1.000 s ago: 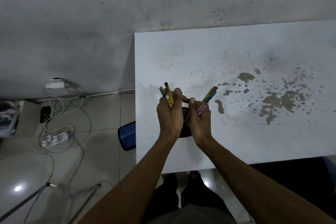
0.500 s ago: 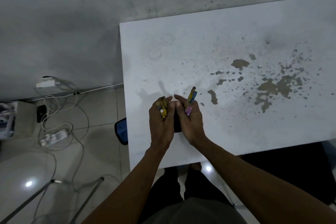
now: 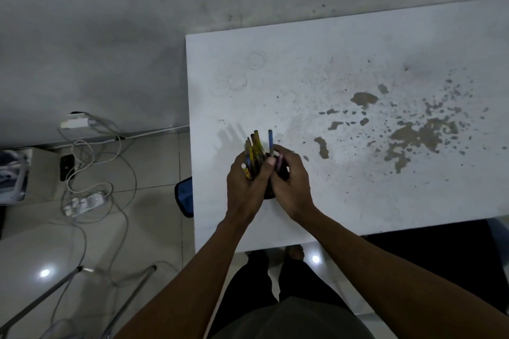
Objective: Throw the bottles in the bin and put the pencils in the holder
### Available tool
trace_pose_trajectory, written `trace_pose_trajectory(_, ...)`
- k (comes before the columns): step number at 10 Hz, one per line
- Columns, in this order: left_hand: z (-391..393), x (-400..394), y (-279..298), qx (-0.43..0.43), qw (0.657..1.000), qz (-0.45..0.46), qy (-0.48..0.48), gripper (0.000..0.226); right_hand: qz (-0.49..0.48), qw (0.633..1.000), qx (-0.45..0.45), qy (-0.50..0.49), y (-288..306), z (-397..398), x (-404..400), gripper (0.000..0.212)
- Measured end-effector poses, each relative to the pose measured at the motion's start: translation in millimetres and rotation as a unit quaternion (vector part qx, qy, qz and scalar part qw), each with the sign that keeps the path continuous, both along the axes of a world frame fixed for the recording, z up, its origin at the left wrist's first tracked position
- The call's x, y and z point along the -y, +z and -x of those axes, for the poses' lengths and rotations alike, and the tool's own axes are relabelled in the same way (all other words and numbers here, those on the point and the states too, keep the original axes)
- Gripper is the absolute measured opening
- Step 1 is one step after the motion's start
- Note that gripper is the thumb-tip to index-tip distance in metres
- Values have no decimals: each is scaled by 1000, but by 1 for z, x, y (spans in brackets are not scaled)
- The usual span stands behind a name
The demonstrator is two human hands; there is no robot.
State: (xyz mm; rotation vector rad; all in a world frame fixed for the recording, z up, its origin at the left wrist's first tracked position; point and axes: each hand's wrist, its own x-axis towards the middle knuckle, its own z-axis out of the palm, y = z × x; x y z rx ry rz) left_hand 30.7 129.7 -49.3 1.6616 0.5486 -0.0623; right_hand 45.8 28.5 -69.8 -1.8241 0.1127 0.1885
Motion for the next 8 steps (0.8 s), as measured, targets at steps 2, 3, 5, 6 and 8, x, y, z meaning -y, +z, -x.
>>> trace_pose_trajectory(2,-1,-3,6,6,998,61,-13,52,-26,999,-35,21,8,-3,4,54)
trace_pose_trajectory(3,0,-6,9,9,999,37,-19,58,-20,999,-41,29,11,-3,5,57)
trace_pose_trajectory(5,1,-14,16,-6,999,1,-45,66,-1,998,-51,31,14,-2,12,57)
trace_pose_trajectory(6,3,-19,18,-8,997,-10,-71,69,10,998,-53,22,18,-1,13,57)
trace_pose_trajectory(8,13,-29,23,-6,995,-25,-92,86,6,998,-51,-19,31,2,17,55)
